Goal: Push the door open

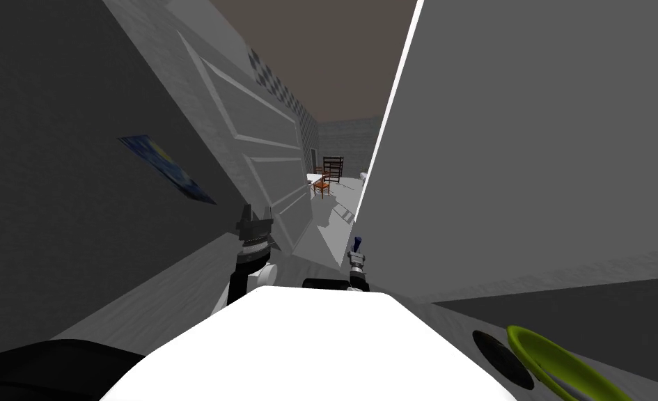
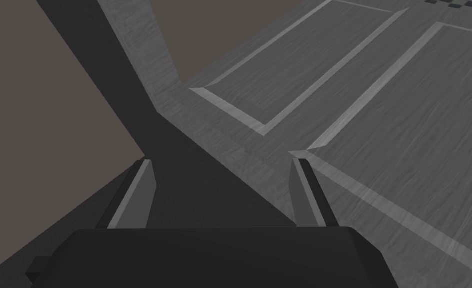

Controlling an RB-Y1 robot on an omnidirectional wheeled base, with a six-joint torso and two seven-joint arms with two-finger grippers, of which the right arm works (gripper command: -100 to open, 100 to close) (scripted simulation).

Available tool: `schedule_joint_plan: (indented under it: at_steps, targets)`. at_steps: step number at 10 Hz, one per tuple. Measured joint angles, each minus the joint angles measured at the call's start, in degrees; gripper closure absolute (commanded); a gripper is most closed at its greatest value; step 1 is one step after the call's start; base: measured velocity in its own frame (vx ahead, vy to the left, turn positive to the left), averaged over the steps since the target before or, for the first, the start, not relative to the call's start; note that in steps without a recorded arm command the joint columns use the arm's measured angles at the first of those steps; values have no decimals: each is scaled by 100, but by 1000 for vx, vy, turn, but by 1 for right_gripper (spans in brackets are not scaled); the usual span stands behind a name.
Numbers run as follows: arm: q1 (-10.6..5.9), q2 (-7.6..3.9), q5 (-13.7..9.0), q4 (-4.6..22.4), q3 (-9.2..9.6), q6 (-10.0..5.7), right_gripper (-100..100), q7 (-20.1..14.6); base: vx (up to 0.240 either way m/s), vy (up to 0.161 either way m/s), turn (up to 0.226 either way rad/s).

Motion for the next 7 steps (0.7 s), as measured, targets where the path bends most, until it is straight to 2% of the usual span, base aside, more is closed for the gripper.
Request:
schedule_joint_plan:
  at_steps: [2,4,7]
  targets:
    - [1,0,0,0,1,1,100,-1,55,0,-13]
    - [18,35,-37,81,-38,24,100,15,163,9,-31]
    - [40,8,-102,1,-148,55,100,57,190,2,-32]
